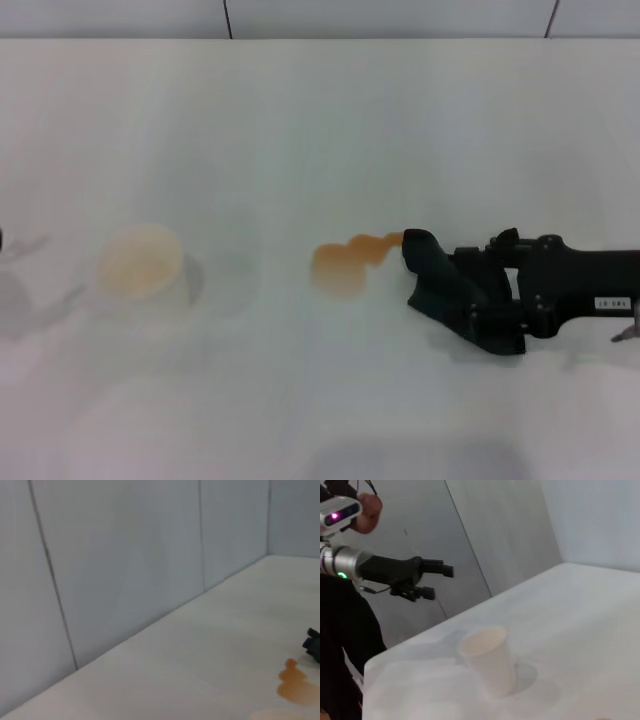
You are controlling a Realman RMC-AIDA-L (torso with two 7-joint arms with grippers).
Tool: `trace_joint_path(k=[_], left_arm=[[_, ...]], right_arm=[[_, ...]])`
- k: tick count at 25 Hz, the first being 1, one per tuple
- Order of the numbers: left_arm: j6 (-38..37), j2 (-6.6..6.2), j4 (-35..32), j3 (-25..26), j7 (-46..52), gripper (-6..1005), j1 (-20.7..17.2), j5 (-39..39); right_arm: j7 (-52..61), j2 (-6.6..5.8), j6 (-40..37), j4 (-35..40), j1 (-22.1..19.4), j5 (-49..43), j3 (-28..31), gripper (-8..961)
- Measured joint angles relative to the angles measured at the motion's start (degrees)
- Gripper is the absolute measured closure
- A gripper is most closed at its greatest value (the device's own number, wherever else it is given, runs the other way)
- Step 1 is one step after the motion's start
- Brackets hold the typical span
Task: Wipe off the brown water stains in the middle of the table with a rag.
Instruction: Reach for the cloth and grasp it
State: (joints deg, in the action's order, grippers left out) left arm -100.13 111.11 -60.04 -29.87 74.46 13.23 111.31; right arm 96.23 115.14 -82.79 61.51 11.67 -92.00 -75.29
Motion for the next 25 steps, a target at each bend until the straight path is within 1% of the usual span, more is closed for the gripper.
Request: trace_joint_path(k=[2,4,6,8,14,18,25], left_arm=[[-0.2,-0.62,0.0,-0.1,0.1,115,2.6,1.6],[-0.3,-0.88,0.1,-0.3,-0.2,116,4.4,2.8],[-0.5,-0.94,0.3,-0.7,-0.8,116,6.2,4.1],[-0.8,-0.75,0.3,-1.2,-1.5,116,7.2,4.6],[-1.8,-0.18,1.4,-5.5,-2.5,116,8.8,4.6],[-2.2,0.23,3.1,-8.9,-2.5,116,9.4,4.8],[-4.3,0.73,4.3,-11.6,-1.8,116,9.4,4.9]], right_arm=[[0.2,0.0,0.2,0.2,0.4,0.6,-0.2,176],[0.2,0.0,0.4,0.5,0.7,1.0,-0.4,175],[0.3,0.0,0.5,1.0,1.0,1.5,-0.5,175],[0.3,0.0,0.6,1.4,1.0,2.0,-0.6,175],[0.5,0.05,1.9,2.9,1.3,2.3,-1.4,175],[1.2,0.07,2.1,3.0,2.1,2.1,-1.5,176],[2.0,-0.16,2.1,3.0,3.3,1.7,-1.1,175]])
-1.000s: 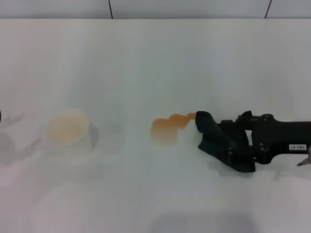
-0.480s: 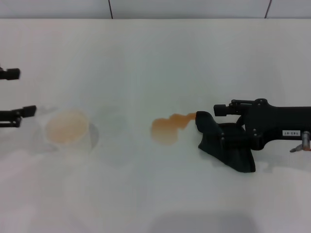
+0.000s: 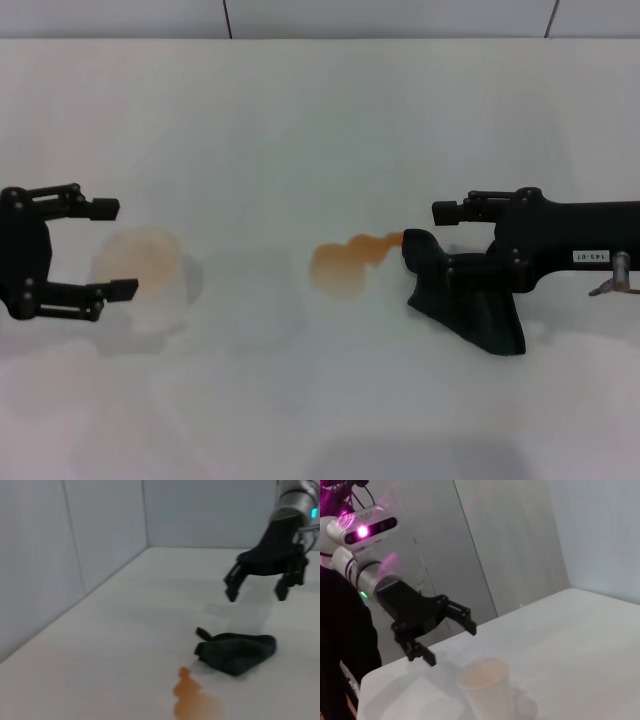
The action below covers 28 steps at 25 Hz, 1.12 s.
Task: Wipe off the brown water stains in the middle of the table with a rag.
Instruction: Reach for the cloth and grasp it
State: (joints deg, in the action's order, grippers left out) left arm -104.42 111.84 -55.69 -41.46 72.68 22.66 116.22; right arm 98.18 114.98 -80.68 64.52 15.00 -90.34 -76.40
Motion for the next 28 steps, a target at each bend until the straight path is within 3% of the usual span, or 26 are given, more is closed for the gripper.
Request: trace_joint_path(k=[5,13,18,28], left_arm=[[-2.0,0.33,-0.7,-0.1,1.4,116,-0.1,0.1],[-1.6,0.29,-1.0,0.2,3.4,117,0.4,-0.3],[-1.1,0.27,-1.0,0.4,4.3,117,0.8,-0.3],[-0.1,0.3,-0.8,0.0,4.8,117,1.3,0.1]], right_arm=[[3.6,-0.2,0.1,1.3,1.0,-4.1,0.7,176],[15.6,-0.3,-0.6,10.6,3.5,-17.1,2.2,176],[22.3,-0.23,-2.6,12.5,7.3,-26.6,2.7,175],[28.3,0.2,-3.3,13.5,10.7,-35.3,-1.9,175]])
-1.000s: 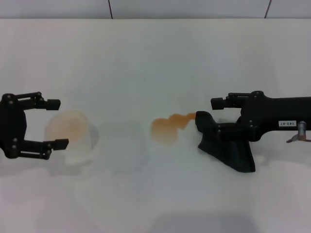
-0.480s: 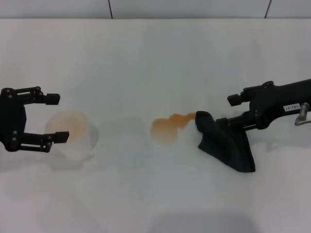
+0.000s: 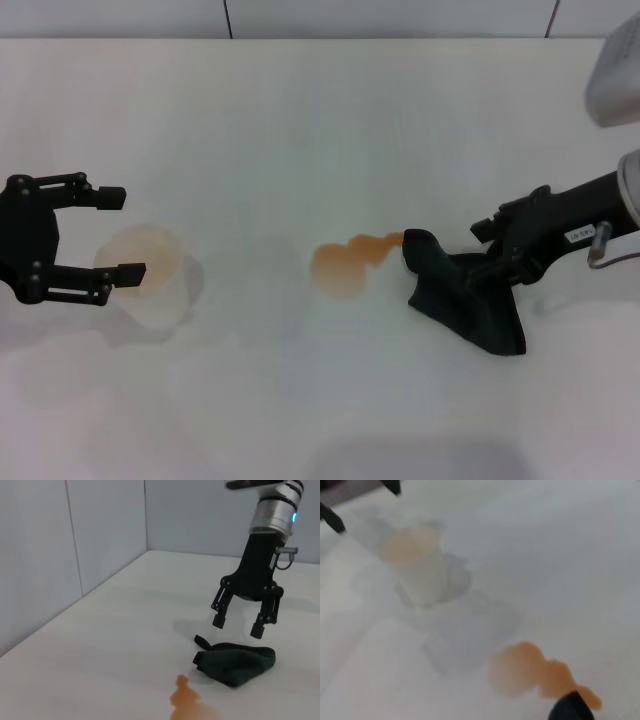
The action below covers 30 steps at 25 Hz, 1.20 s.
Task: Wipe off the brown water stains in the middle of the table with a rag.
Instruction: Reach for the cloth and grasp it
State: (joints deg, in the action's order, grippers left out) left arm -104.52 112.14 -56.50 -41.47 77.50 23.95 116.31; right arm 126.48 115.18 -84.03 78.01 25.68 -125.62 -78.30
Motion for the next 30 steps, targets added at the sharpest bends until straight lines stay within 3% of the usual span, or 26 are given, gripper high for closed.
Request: trace_joint_path(k=[13,30], left_arm=[[0.1,0.01,-0.2,0.0,-0.4,117,0.0,0.1],[0.1,0.01,-0.2,0.3,-0.4,117,0.0,0.1]], right_arm=[[2.1,0.13,5.9,-0.3,0.8,-3.8,-7.9,183],[2.3,0.23,8.9,-0.4,-0.7,-5.4,-11.5,193]])
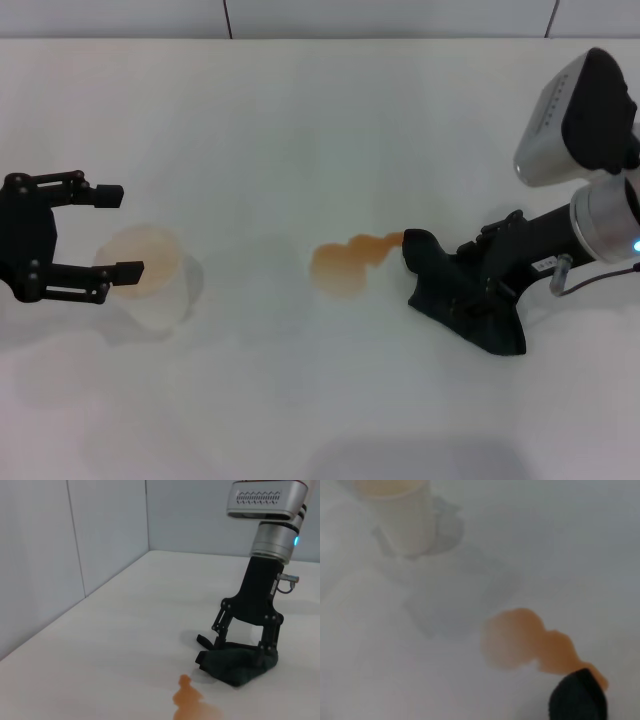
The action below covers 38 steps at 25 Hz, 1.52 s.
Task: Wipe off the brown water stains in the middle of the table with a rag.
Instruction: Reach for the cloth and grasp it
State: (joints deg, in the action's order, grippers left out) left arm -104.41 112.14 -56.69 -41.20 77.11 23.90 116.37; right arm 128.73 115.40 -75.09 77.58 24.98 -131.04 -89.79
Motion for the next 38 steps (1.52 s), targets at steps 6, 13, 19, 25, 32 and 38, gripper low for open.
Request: trace_joint_path(k=[6,13,19,25,32,38], left_arm=[[0.0,0.0,0.0,0.0,0.2,118,0.0,0.0],[0.1,0.0,0.0,-0.1,0.2,118,0.1,0.0],[0.2,0.0,0.0,-0.1,-0.1,118,0.1,0.0],[0.2,0.0,0.0,-0.1,-0.1,118,0.1,0.0],[0.2,0.0,0.0,-0.2,0.0,118,0.0,0.0],[0.2,0.0,0.0,-0.1,0.0,118,0.1,-0.1]], right_arm=[[0.0,0.08,0.7,0.4,-0.8,0.0,-0.9,196],[0.0,0.09,1.2,0.0,-1.1,0.0,-1.0,204],[-0.1,0.08,2.9,-0.7,-1.2,0.0,-1.8,231],[-0.2,0.08,3.5,-1.1,-1.2,0.0,-2.1,263],[-0.2,0.08,3.9,-1.3,-1.2,-0.7,-2.6,317],[0.0,0.08,4.7,-1.5,-1.1,-1.4,-3.4,571]])
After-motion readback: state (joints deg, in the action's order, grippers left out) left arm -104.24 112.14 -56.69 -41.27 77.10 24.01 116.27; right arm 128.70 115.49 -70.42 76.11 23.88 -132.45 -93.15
